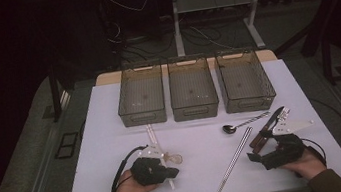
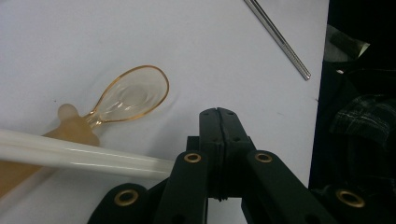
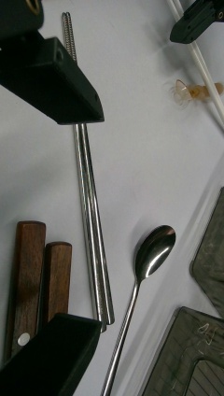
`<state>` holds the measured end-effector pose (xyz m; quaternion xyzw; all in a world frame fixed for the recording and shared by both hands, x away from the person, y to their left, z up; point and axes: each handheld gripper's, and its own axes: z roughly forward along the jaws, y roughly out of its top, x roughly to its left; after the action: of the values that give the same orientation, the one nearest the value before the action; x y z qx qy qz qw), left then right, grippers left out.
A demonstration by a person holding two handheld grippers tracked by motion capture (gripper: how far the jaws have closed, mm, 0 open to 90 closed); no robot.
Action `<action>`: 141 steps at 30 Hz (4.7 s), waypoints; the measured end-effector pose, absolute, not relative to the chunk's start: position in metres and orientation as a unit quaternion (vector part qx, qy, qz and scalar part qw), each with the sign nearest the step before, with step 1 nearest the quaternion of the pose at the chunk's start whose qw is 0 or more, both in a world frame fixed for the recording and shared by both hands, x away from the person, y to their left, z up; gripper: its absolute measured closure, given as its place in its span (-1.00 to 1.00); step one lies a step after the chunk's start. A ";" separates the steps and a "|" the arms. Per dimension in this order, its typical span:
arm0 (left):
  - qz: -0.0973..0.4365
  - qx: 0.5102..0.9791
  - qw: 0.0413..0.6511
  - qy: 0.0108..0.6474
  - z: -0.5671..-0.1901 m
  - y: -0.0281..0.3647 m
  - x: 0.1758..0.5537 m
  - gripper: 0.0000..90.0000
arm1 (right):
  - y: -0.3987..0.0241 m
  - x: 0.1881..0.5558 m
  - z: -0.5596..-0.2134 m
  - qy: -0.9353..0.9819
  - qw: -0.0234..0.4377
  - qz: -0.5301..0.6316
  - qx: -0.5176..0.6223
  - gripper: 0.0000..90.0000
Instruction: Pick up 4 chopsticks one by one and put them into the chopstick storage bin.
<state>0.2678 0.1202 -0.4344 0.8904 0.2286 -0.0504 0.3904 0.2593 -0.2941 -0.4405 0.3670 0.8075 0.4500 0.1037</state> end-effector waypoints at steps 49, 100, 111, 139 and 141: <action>-0.045 0.899 0.361 0.243 -0.431 0.146 0.268 0.96 | -0.295 0.259 -0.441 0.807 0.103 0.447 0.371 -0.95; 0.007 0.898 0.334 0.286 -0.426 0.181 0.275 0.96 | -0.296 0.259 -0.441 0.807 0.105 0.446 0.372 -0.95; 0.027 0.892 0.340 0.296 -0.425 0.192 0.278 0.97 | -0.296 0.259 -0.441 0.807 0.106 0.447 0.372 -0.95; 0.036 0.884 0.356 0.300 -0.422 0.196 0.279 0.89 | -0.295 0.259 -0.441 0.807 0.104 0.447 0.371 -0.95; 0.035 0.882 0.362 0.299 -0.421 0.196 0.279 0.86 | -0.295 0.259 -0.441 0.807 0.104 0.447 0.371 -0.95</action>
<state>0.2791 0.1960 -0.4211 0.8821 0.2989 0.0349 0.3623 0.2593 -0.2954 -0.4406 0.3711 0.8071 0.4471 0.1045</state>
